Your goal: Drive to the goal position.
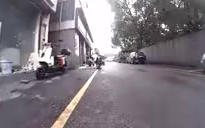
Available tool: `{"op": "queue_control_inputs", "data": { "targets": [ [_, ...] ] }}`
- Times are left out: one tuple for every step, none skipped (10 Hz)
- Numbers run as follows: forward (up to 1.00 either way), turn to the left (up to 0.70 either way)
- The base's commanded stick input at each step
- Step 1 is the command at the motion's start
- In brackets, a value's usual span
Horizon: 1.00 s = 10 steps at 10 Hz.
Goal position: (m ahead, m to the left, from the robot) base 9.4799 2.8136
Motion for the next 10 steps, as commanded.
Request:
{"op": "queue_control_inputs", "data": {
  "targets": [
    [0.45, -0.15],
    [0.45, -0.25],
    [0.45, -0.26],
    [0.45, -0.14],
    [0.45, 0.00],
    [0.45, -0.01],
    [0.45, -0.02],
    [0.45, -0.01],
    [0.45, 0.00],
    [0.45, 0.00]
  ]
}}
